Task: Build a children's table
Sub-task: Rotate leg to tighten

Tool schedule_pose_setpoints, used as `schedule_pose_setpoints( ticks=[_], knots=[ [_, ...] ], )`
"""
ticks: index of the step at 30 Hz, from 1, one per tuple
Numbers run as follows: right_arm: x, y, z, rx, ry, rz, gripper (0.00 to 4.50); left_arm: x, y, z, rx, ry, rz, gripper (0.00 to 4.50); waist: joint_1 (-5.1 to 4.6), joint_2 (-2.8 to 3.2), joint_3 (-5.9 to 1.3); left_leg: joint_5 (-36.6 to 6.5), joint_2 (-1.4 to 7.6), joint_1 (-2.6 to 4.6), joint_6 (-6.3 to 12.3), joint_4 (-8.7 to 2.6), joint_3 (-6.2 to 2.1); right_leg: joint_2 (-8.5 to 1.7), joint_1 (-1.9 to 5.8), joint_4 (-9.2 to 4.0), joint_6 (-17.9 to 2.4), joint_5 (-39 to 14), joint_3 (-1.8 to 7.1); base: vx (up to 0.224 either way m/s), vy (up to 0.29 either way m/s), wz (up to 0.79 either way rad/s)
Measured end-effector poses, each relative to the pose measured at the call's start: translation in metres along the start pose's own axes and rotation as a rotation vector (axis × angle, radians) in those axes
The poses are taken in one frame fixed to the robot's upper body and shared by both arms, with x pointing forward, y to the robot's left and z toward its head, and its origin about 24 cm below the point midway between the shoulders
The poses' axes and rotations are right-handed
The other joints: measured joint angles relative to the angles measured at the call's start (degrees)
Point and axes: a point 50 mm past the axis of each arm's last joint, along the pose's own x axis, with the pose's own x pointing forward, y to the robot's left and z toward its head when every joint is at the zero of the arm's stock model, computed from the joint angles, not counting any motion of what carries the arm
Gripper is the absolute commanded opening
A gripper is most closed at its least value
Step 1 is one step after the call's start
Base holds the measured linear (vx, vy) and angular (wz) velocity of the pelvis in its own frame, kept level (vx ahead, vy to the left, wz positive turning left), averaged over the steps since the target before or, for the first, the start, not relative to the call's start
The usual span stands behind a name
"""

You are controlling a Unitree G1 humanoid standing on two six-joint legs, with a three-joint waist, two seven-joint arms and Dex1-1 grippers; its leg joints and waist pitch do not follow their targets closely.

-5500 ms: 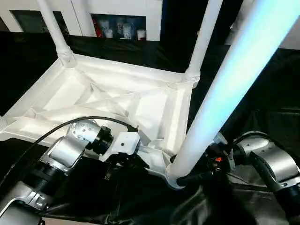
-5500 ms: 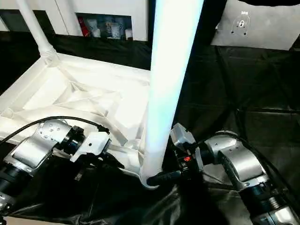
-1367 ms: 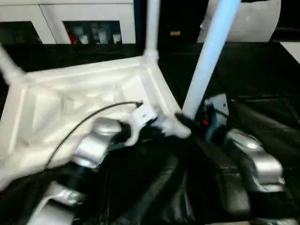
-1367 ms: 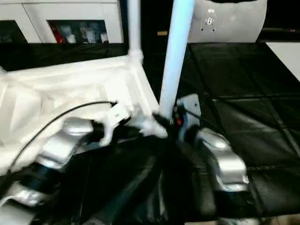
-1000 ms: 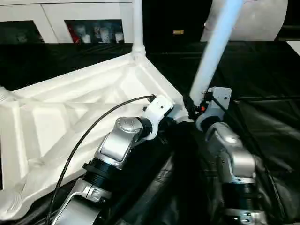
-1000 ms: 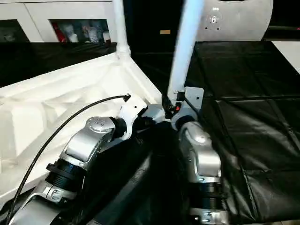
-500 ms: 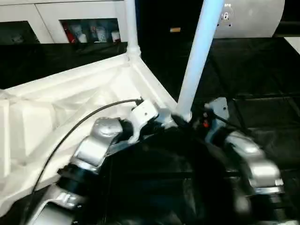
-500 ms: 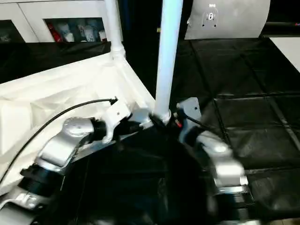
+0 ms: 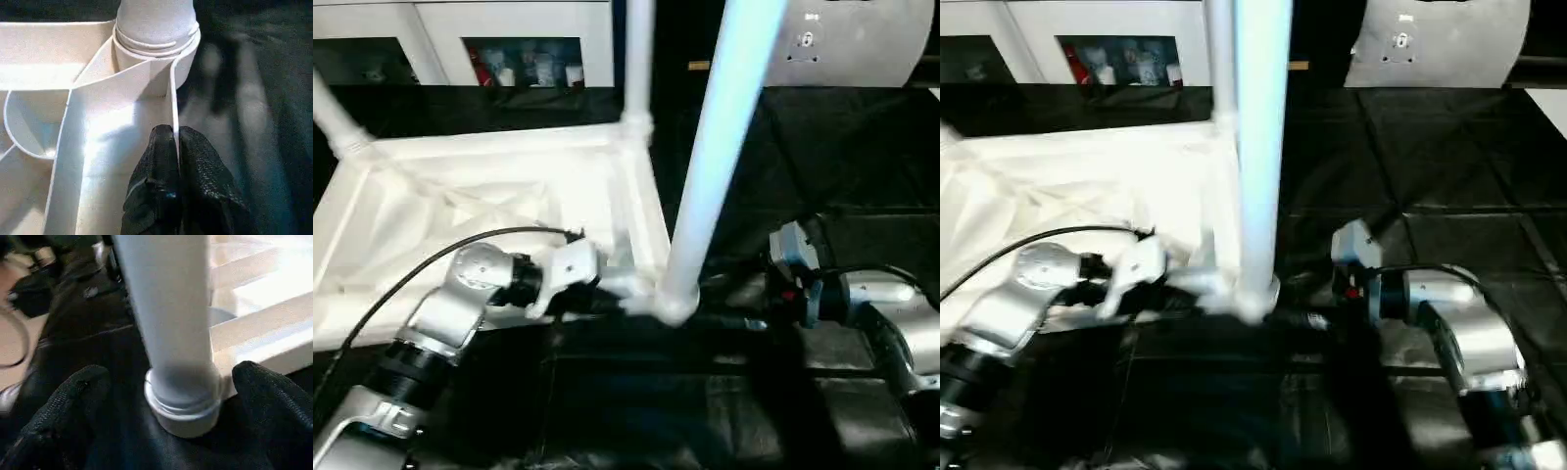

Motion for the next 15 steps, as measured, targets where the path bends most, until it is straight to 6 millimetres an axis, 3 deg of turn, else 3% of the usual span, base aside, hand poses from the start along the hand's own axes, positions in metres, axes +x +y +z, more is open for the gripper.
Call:
schedule_pose_setpoints(
  ticks=[2,7,15],
  knots=[
    [0.003,0.000,0.000,0.004,0.012,0.053,4.41,-0.001,-0.003,0.000,0.020,0.009,-0.056,0.00,0.37,-0.08,0.01,0.00,0.00,0.00,0.00,0.01,0.00,-0.01,0.01,0.01,0.00,0.00,0.00,0.000,0.000,0.00],
    [0.011,0.005,-0.004,0.033,0.040,0.174,3.89,0.005,-0.011,0.002,0.069,0.013,-0.177,0.00,1.76,-0.22,0.00,-0.07,-0.02,-0.08,0.11,0.20,0.02,-0.08,0.03,0.01,0.00,0.00,0.03,0.000,0.000,0.00],
    [0.019,0.012,-0.006,0.064,0.083,0.322,3.21,0.014,-0.013,0.007,0.110,0.013,-0.249,0.00,1.87,-0.36,0.00,-0.07,-0.03,-0.10,0.11,0.39,0.02,-0.11,0.06,0.15,-0.04,0.03,0.04,0.000,0.000,0.00]
  ],
)
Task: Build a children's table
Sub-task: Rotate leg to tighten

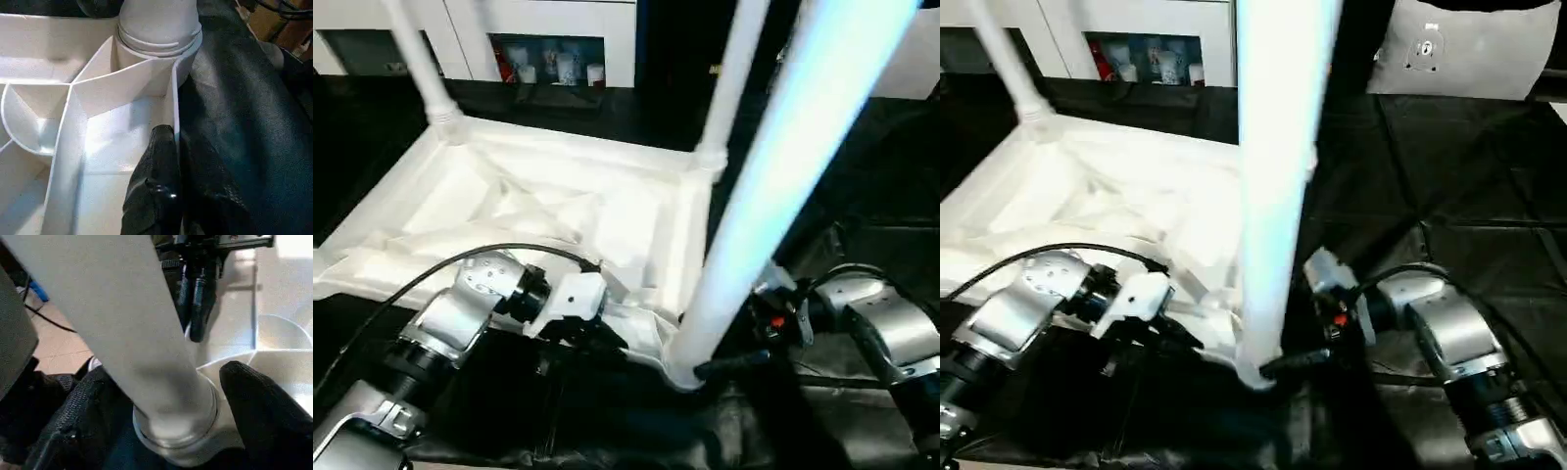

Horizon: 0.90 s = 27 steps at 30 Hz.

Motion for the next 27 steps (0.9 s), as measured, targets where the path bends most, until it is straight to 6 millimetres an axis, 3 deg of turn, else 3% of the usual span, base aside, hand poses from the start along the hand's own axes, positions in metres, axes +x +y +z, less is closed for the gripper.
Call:
schedule_pose_setpoints(
  ticks=[2,12,22,27],
  knots=[
    [0.0012,0.0005,0.0006,-0.001,0.006,0.024,3.21,0.0002,0.0001,0.0000,0.006,-0.001,-0.005,0.00,-0.03,-0.01,0.00,0.00,0.01,0.00,0.00,0.03,0.00,0.00,-0.01,0.06,0.00,0.00,0.00,0.000,0.000,0.00],
    [0.0030,0.0002,0.0028,-0.007,0.020,0.054,2.25,-0.0005,0.0006,-0.0003,0.014,0.002,-0.010,0.00,-0.12,-0.02,-0.01,0.00,0.03,0.06,-0.01,0.13,0.00,0.00,0.00,0.20,0.00,0.00,0.00,0.000,0.000,0.00],
    [0.0032,0.0007,0.0014,0.000,0.002,0.041,2.16,-0.0016,0.0009,-0.0014,-0.007,-0.007,-0.003,0.00,-0.13,-0.02,-0.02,0.01,0.03,0.10,-0.01,0.16,0.00,0.00,-0.01,0.30,0.00,0.00,0.02,0.000,0.000,0.00],
    [0.0050,-0.0010,-0.0026,0.045,-0.100,-0.096,2.14,-0.0086,0.0054,-0.0039,-0.079,-0.022,0.088,0.00,-0.47,-0.02,-0.01,-0.08,0.05,0.23,-0.22,0.31,0.00,0.01,-0.02,0.57,0.02,-0.01,0.06,0.000,0.000,0.00]
  ],
)
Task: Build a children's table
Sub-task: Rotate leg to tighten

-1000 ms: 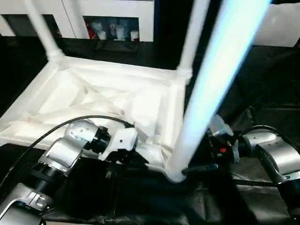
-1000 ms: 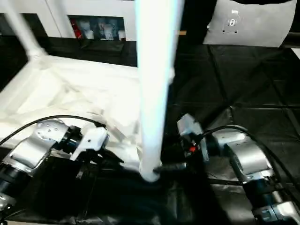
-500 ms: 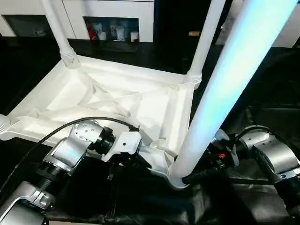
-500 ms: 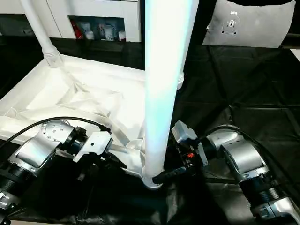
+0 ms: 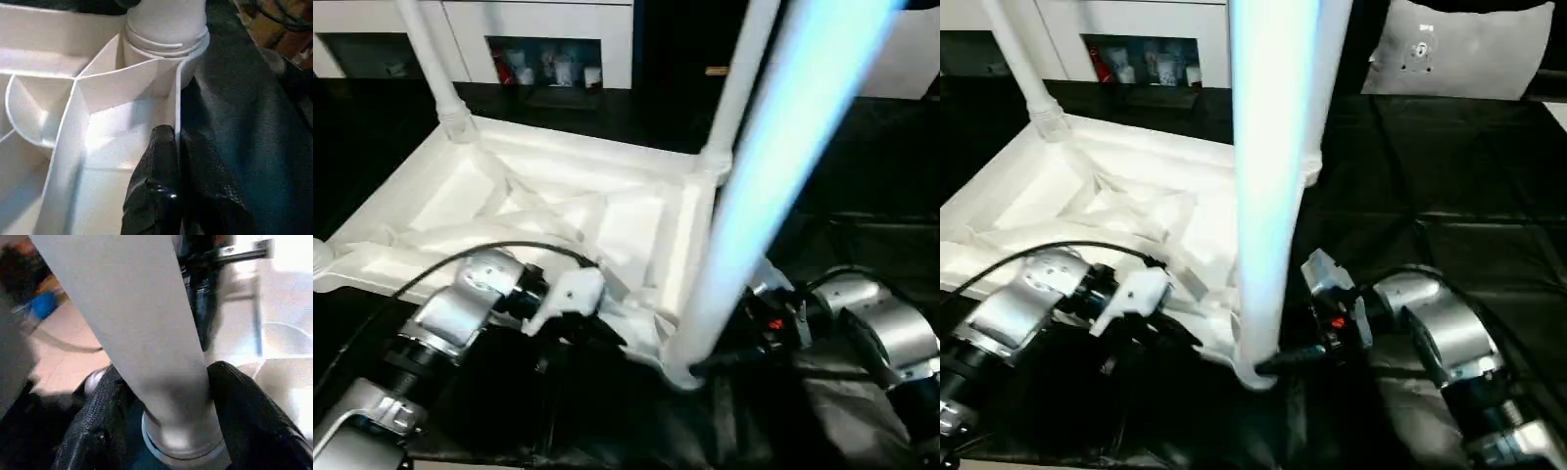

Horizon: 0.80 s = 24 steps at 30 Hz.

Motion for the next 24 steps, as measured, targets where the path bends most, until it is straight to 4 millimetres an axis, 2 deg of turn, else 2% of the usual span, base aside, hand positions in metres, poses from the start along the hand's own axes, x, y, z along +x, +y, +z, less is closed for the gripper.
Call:
schedule_pose_setpoints(
  ticks=[2,4,7,9,14,18,24],
  knots=[
    [-0.001,-0.002,0.000,0.008,-0.011,-0.040,2.14,0.000,0.002,0.000,-0.010,0.002,0.031,0.00,-0.35,-0.03,0.01,-0.07,0.00,0.08,-0.13,0.03,0.00,0.00,0.05,0.02,0.23,-0.13,0.01,0.000,0.000,0.00],
    [-0.002,-0.005,-0.002,0.027,-0.058,-0.161,2.13,0.000,0.008,-0.001,-0.058,-0.005,0.121,0.00,-0.82,-0.08,0.04,-0.03,0.00,0.17,-0.21,0.03,0.00,0.00,0.14,0.02,0.35,-0.20,0.02,0.000,0.000,0.00],
    [-0.001,-0.014,-0.001,0.047,-0.126,-0.362,2.12,0.003,0.017,0.001,-0.123,-0.022,0.249,0.00,-2.39,-0.12,0.07,0.00,-0.03,0.20,-0.25,0.05,0.00,0.00,0.14,-0.02,0.34,-0.20,0.09,0.000,0.000,0.00],
    [-0.003,-0.019,0.001,0.056,-0.154,-0.490,2.10,0.010,0.024,0.005,-0.167,-0.043,0.316,0.00,-3.08,-0.15,0.07,-0.01,-0.04,0.20,-0.25,0.02,0.01,0.01,0.13,-0.08,0.33,-0.19,0.10,0.000,0.000,0.00],
    [0.002,-0.030,0.006,0.091,-0.226,-0.771,2.05,0.025,0.039,0.015,-0.273,-0.083,0.471,0.00,-3.10,-0.09,0.04,-0.01,-0.04,0.24,-0.25,-0.17,0.00,0.03,0.10,-0.03,0.32,-0.18,0.07,0.000,0.000,0.00],
    [0.013,-0.043,0.013,0.150,-0.309,-1.064,2.04,0.046,0.055,0.029,-0.342,-0.106,0.621,0.00,-3.09,0.20,-0.11,-0.01,-0.11,0.22,-0.25,-0.23,0.01,-0.01,0.08,-0.12,0.32,-0.19,0.11,0.000,0.000,0.00],
    [0.029,-0.053,0.022,0.225,-0.403,-1.316,2.04,0.064,0.062,0.042,-0.371,-0.111,0.738,0.00,-3.12,0.35,-0.21,-0.01,-0.15,0.19,-0.23,-0.57,0.02,0.01,0.12,-0.54,0.16,-0.09,0.09,0.000,0.000,0.00]
  ],
)
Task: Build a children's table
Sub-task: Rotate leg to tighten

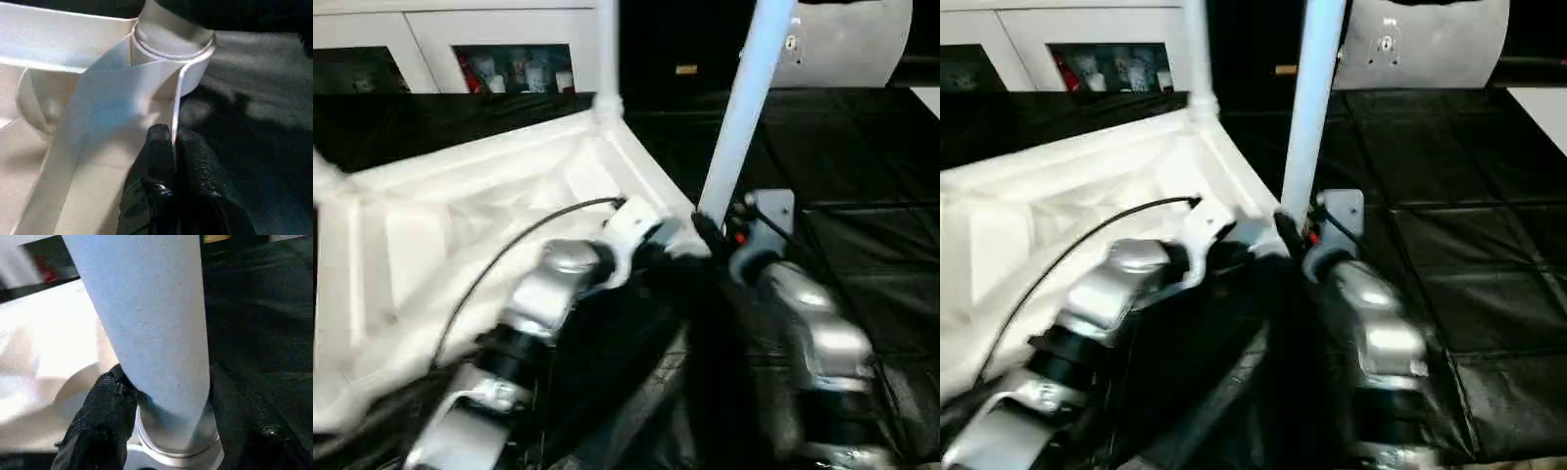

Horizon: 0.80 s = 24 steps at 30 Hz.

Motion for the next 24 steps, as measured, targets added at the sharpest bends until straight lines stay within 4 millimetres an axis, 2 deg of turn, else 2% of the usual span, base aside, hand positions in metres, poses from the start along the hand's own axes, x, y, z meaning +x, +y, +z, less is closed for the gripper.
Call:
schedule_pose_setpoints(
  ticks=[1,2,4,6,9,11,17,20,23,24],
  knots=[
    [0.000,0.000,0.000,0.002,-0.006,-0.007,2.37,0.000,0.000,0.001,-0.001,0.000,0.001,0.00,0.02,0.01,0.00,0.00,-0.01,-0.01,0.00,-0.05,0.00,0.00,0.00,-0.07,-0.02,0.01,0.00,0.000,0.000,0.00],
    [0.000,0.001,0.000,0.004,-0.010,-0.010,2.37,0.000,-0.001,0.001,-0.001,-0.001,0.001,0.00,0.03,0.01,-0.01,0.01,-0.01,-0.02,0.03,-0.14,0.00,0.01,0.01,-0.18,-0.07,0.06,-0.01,0.000,0.000,0.00],
    [0.000,0.002,-0.001,0.015,-0.026,-0.019,2.76,0.000,-0.001,0.001,0.005,0.000,0.001,0.00,0.03,0.03,-0.02,0.08,-0.02,-0.05,0.15,-0.21,0.00,0.01,0.00,-0.26,-0.09,0.08,-0.03,0.000,0.000,0.00],
    [-0.001,0.004,-0.001,0.027,-0.038,-0.007,2.79,-0.002,0.000,0.001,0.026,0.003,-0.001,0.00,-0.07,0.02,-0.01,0.09,-0.01,-0.09,0.17,-0.25,0.00,0.02,-0.04,-0.28,-0.09,0.08,-0.04,0.000,0.000,0.00],
    [-0.004,0.003,-0.003,0.027,-0.041,0.016,3.17,-0.005,0.003,0.000,0.046,0.005,-0.006,0.00,-0.28,0.02,-0.01,0.14,0.01,-0.18,0.24,-0.26,0.00,0.05,-0.16,-0.28,-0.09,0.09,-0.04,0.000,0.000,0.00],
    [-0.006,0.001,-0.005,0.006,-0.035,0.057,3.27,-0.010,0.006,-0.002,0.059,0.006,-0.012,0.00,-0.53,0.01,0.00,0.16,0.02,-0.24,0.28,-0.30,0.00,0.06,-0.23,-0.28,-0.09,0.09,-0.05,0.000,0.000,0.00],
    [-0.027,-0.017,-0.007,-0.115,0.015,0.318,3.82,-0.028,0.016,-0.008,0.137,0.015,-0.082,0.00,-0.94,0.00,0.02,0.17,0.10,-0.48,0.31,-0.40,-0.01,0.13,-0.45,-0.28,-0.08,0.08,-0.15,0.000,0.000,0.00],
    [-0.040,-0.034,-0.003,-0.194,0.053,0.429,4.05,-0.040,0.022,-0.015,0.168,0.022,-0.125,0.00,-0.92,-0.02,0.03,0.16,0.13,-0.72,0.33,-0.33,-0.02,0.14,-0.43,-0.29,-0.08,0.08,-0.17,0.000,0.000,0.00],
    [-0.047,-0.039,0.002,-0.233,0.074,0.522,4.26,-0.046,0.025,-0.019,0.191,0.033,-0.163,0.00,-0.60,-0.04,0.03,0.17,0.15,-0.75,0.33,-0.18,-0.04,0.13,-0.41,-0.25,-0.09,0.09,-0.20,0.000,0.000,0.00],
    [-0.053,-0.041,0.005,-0.253,0.104,0.618,4.39,-0.051,0.025,-0.020,0.227,0.042,-0.208,0.00,-0.37,-0.04,0.04,0.15,0.15,-0.70,0.35,-0.07,-0.07,0.12,-0.46,-0.24,-0.09,0.09,-0.20,0.000,0.000,0.00]
  ],
)
